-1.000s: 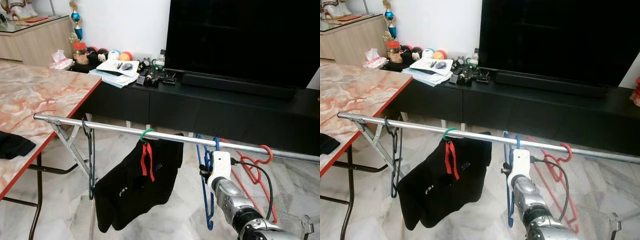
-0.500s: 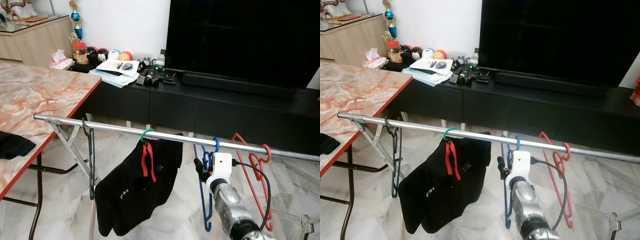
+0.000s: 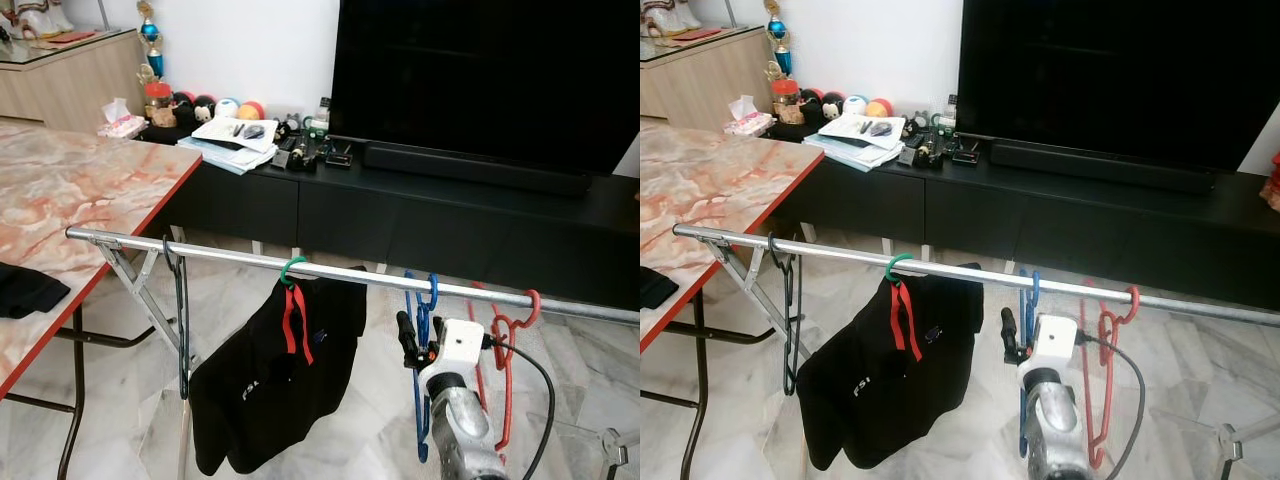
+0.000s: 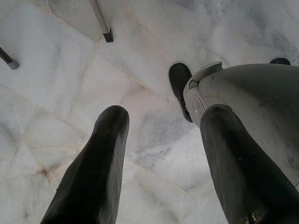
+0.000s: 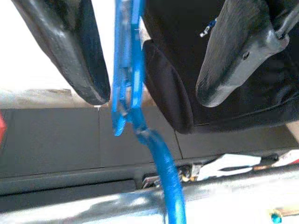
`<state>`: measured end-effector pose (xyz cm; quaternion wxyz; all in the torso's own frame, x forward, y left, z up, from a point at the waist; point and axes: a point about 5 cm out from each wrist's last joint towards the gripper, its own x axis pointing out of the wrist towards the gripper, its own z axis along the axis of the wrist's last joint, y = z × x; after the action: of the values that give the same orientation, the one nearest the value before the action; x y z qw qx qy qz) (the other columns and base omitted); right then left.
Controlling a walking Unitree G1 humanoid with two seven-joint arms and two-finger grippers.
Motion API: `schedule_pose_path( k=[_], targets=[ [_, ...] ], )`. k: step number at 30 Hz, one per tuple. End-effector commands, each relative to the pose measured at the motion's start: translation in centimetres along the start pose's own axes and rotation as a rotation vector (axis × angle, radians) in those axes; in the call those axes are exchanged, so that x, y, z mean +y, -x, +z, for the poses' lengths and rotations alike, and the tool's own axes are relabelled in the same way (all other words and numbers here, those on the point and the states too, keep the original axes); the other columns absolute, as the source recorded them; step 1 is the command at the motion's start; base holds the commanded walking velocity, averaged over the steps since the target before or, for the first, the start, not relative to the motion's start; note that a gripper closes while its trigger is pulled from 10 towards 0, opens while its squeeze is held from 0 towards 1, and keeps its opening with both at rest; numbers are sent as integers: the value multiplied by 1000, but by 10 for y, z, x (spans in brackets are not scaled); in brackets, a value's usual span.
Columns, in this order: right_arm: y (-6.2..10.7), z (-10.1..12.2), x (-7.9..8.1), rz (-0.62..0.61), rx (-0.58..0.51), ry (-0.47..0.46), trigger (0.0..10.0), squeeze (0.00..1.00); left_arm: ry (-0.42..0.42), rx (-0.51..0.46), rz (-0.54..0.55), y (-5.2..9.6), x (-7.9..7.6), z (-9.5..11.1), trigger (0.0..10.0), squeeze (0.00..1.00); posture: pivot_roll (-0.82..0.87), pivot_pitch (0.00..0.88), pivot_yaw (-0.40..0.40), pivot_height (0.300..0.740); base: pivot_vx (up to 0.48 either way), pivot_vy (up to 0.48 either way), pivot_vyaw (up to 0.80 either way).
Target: Hang hanger
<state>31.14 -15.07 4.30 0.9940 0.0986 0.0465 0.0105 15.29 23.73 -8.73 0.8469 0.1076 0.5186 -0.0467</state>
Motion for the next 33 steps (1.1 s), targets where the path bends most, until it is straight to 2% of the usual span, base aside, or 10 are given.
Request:
schedule_pose_path(
  k=[1, 5, 13, 33],
  targets=[
    [-1, 7, -2, -15, -40, -11, 10000, 0, 2, 17, -4, 0, -2, -6, 10000, 0, 68, 0, -53, 740, 0, 0, 0],
    [3, 8, -2, -39, -65, -19, 10000, 0, 10, 7, 7, 1, 0, -4, 10000, 0, 67, 0, -50, 740, 0, 0, 0],
    [9, 3, -1, -51, -55, -36, 10000, 0, 7, 4, 4, 0, 0, -2, 10000, 0, 70, 0, -48, 740, -307, 0, 0],
    [9, 2, 2, -47, -38, -40, 10000, 0, 12, 1, 0, 0, -1, -1, 10000, 0, 70, 0, -56, 740, -332, 0, 0]
  ],
)
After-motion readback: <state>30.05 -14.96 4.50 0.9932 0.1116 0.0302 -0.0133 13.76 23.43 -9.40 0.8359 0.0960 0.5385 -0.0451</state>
